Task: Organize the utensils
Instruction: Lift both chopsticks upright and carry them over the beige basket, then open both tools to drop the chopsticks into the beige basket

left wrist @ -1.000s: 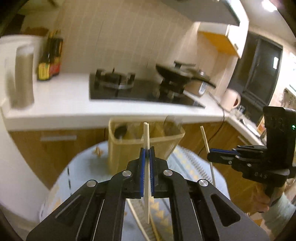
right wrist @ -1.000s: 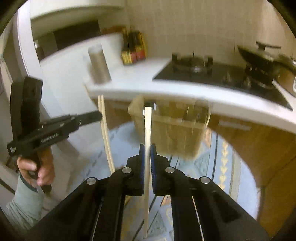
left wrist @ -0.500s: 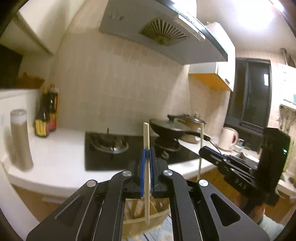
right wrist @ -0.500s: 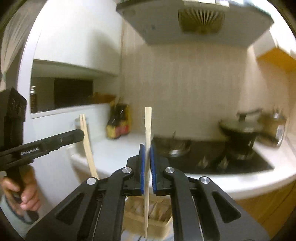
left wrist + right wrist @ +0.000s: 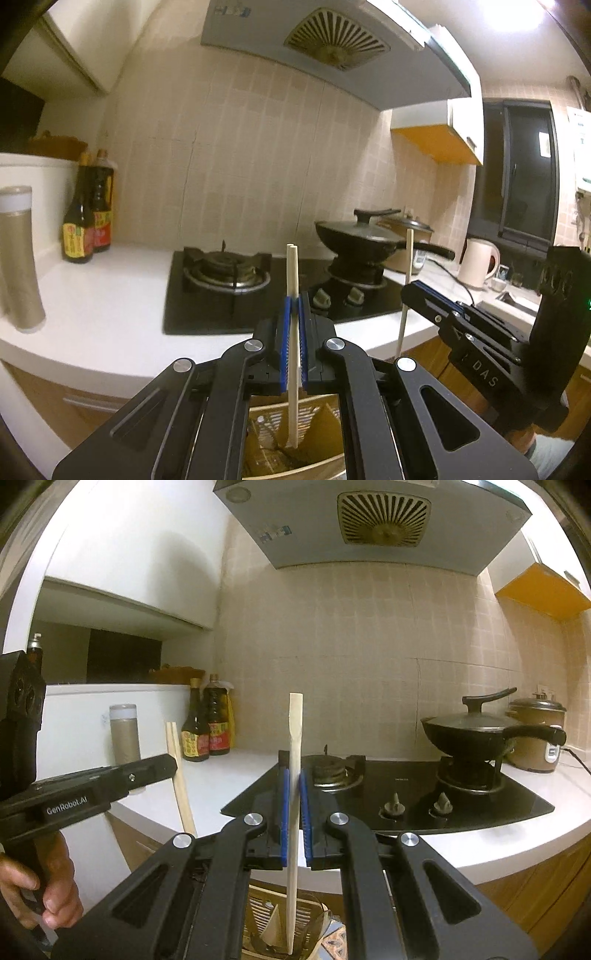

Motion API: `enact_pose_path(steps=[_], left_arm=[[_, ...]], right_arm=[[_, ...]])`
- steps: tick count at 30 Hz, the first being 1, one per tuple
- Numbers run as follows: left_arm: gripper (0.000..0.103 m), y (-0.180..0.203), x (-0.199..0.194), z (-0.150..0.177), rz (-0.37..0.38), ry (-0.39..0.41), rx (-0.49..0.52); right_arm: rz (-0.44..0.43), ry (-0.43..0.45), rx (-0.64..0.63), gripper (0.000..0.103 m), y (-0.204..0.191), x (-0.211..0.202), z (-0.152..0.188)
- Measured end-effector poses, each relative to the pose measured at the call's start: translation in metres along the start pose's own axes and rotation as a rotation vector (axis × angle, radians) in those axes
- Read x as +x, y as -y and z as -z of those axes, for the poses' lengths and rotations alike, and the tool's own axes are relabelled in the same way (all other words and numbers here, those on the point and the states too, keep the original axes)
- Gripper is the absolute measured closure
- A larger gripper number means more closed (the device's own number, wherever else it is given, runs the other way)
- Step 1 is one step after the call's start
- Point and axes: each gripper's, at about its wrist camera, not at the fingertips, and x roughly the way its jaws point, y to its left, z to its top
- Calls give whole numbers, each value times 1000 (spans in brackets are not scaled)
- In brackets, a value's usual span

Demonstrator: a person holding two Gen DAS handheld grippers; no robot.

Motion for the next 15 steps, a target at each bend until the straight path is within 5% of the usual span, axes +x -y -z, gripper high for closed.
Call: enact_pose_path(steps=[9,11,13,15], left_arm=[[97,-4,1,21,32,-51,-10],[70,-5,-4,23,43,-61,-21],[64,-7,-14,25,31,-61,-28],[61,-8,-25,29,44,-81,-35]], right_arm=[[-6,-68,16,96,-2,-6,28],[-18,-100,29,85,1,-13,31],[-21,-111,42,49,3,-22,33],[-22,-119,37,48,3,-35,37]])
